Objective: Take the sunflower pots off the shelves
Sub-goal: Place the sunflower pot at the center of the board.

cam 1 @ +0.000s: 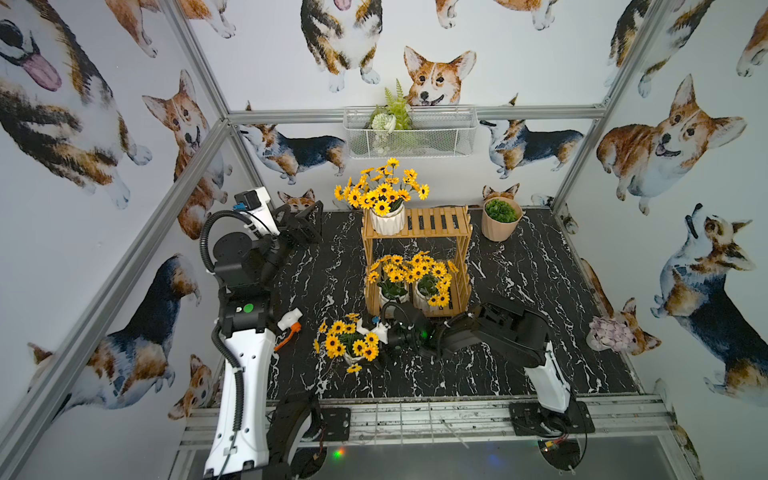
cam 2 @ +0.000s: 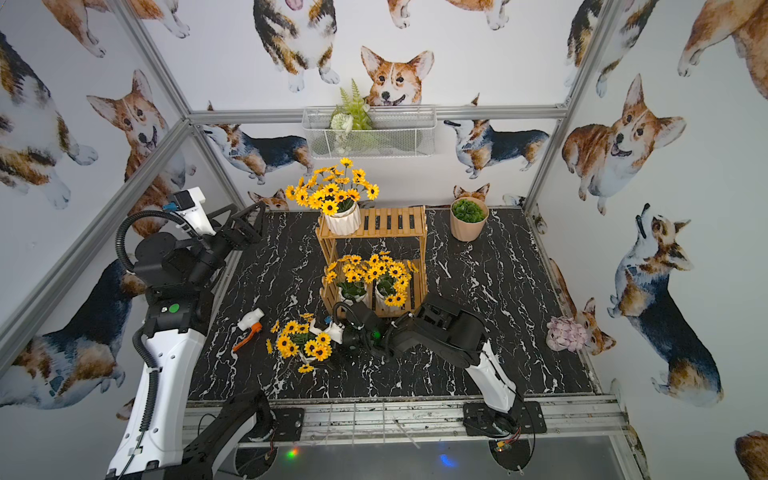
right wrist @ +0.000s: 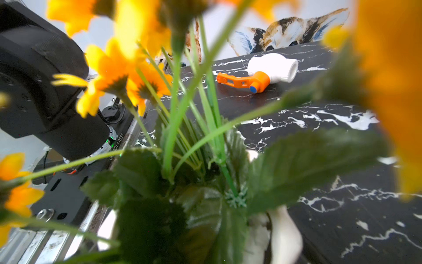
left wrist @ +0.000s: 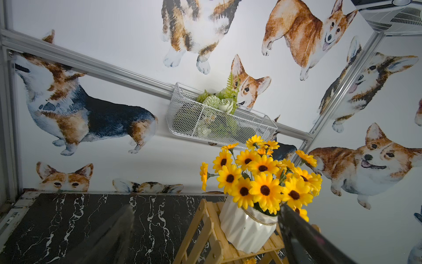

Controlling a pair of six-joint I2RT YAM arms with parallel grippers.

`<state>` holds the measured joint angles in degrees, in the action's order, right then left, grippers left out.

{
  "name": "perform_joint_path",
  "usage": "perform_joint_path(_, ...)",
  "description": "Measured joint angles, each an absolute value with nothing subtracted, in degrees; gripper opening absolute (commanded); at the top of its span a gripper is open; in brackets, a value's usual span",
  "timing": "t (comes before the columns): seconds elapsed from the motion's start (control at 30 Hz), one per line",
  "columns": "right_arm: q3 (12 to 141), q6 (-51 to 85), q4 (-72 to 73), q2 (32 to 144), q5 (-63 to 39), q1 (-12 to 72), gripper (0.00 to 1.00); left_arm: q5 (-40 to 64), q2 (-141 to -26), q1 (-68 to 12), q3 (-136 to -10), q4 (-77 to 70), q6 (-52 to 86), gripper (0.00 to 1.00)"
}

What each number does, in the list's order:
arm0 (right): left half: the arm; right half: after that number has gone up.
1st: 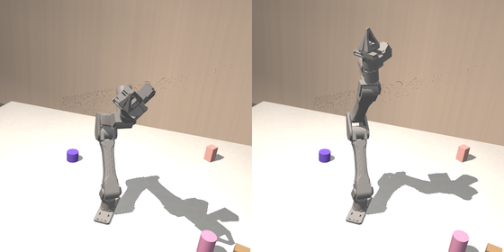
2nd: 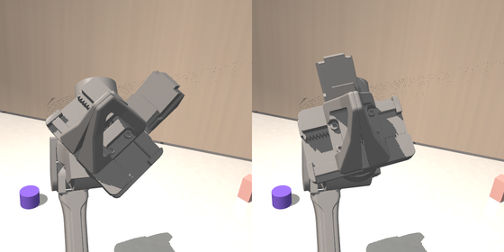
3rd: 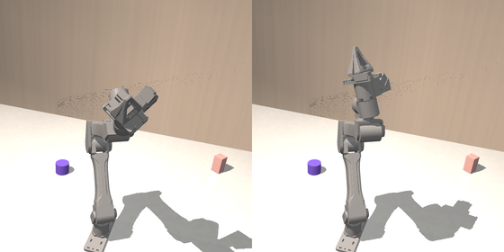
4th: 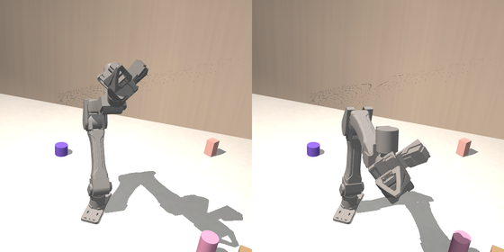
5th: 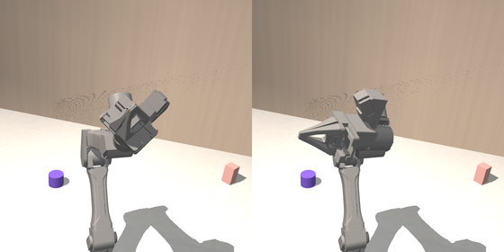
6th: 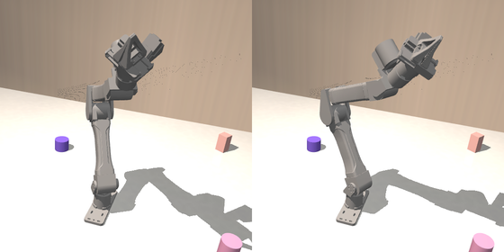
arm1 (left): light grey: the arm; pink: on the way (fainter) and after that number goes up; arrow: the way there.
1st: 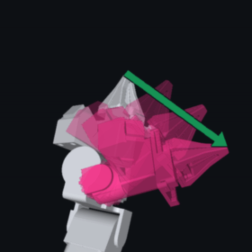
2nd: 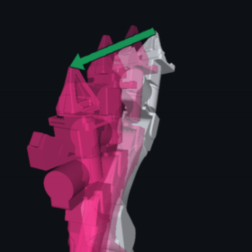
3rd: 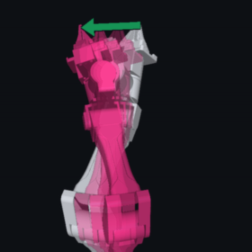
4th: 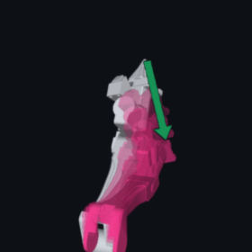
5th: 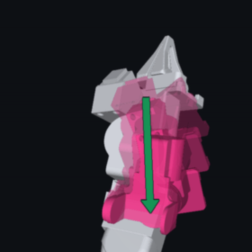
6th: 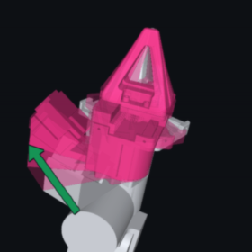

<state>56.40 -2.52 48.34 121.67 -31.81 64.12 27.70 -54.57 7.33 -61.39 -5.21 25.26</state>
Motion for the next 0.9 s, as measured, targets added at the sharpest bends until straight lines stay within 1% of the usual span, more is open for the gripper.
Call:
perform_joint_path(0.4, 54.4, -2.5, 48.9, 118.4, -31.6, 64.1, 1.0, 27.1, -54.4, 7.3, -61.1, -5.1, 25.1, 1.0)
perform_joint_path(0.6, 51.2, -2.5, 47.6, 112.1, -29.9, 64.1, 1.0, 24.7, -54.4, 7.3, -61.1, -4.0, 25.0, 1.0)
perform_joint_path(0.9, 47.7, -1.5, 40.1, 100.6, -25.2, 64.1, 1.0, 23.7, -56.3, 7.3, -60.4, -4.1, 25.0, 1.0)
